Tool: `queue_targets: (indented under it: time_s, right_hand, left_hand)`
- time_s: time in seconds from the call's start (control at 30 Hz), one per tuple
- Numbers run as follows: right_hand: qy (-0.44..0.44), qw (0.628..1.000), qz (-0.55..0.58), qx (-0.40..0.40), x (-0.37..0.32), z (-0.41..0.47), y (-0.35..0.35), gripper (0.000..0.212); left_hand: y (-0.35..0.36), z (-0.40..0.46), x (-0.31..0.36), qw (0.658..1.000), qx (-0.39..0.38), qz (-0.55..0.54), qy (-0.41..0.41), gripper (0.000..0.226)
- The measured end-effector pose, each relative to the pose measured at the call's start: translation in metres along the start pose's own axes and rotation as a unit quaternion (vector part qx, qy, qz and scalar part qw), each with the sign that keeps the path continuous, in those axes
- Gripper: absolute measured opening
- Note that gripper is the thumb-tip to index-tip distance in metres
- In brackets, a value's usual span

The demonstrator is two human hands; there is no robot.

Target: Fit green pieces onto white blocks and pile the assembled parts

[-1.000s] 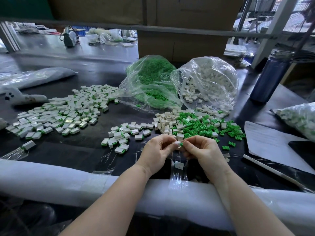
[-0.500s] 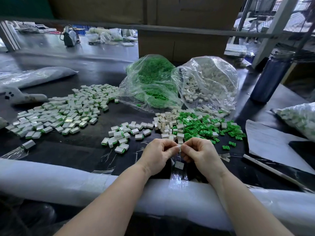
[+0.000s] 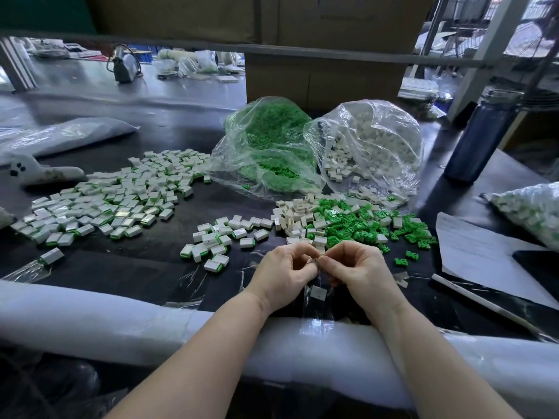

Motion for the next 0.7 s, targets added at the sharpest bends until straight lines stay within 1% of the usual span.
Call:
queue_targets:
  time_s: [0.07,0.17,0.27,0.33,0.4,0.5,0.6,0.7]
  right_hand:
    - [0.003,1.000,0.015,0.005,0.0004,0.0004,-0.0013,0.014]
    - [0.009,0.999,0.027,0.015,0.0022,0.0023,-0.0018,0.008]
    - [0.015,0.999,0.039,-0.033,0.0018,0.0020,0.0027,0.009]
    - [0.018,0.997,0.017,-0.067,0.0009,0.0018,0.0042,0.021]
    - [0.015,0.996,-0.011,-0.088,0.0007,0.0024,0.0037,0.027]
    - [0.018,0.994,-0.009,-0.108,0.0022,0.0029,0.0028,0.026]
    - [0.031,0.993,0.002,-0.110,0.0032,0.0032,0.0022,0.026]
    - [0.031,0.994,0.003,-0.107,0.0029,0.0029,0.0022,0.018]
  left_hand:
    - [-0.0013,0.0005,0.0012,0.999,-0.001,-0.037,-0.005,0.022]
    - [-0.0028,0.0010,0.0036,0.997,-0.003,-0.077,-0.004,0.024]
    - [-0.0035,0.0008,0.0049,0.997,0.001,-0.074,0.010,0.022]
    - [-0.0039,0.0003,0.0057,0.997,-0.003,-0.073,0.013,0.019]
    - [-0.0038,-0.0003,0.0062,0.997,-0.015,-0.069,0.017,0.018]
    - [-0.0026,-0.0008,0.0071,0.996,-0.030,-0.076,0.023,0.020]
    - [-0.0016,-0.0012,0.0067,0.995,-0.041,-0.084,0.023,0.023]
    - [-0.0009,-0.0011,0.0067,0.996,-0.048,-0.065,0.024,0.025]
Point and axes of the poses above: each hand's wrist, its own z-axis towards the middle knuckle, its own y-axis out of the palm, x = y × z, the point moved 1 cm from there along z, towards the middle knuckle, and after that the axes turned 6 degrees about y, right-handed, at the moved point
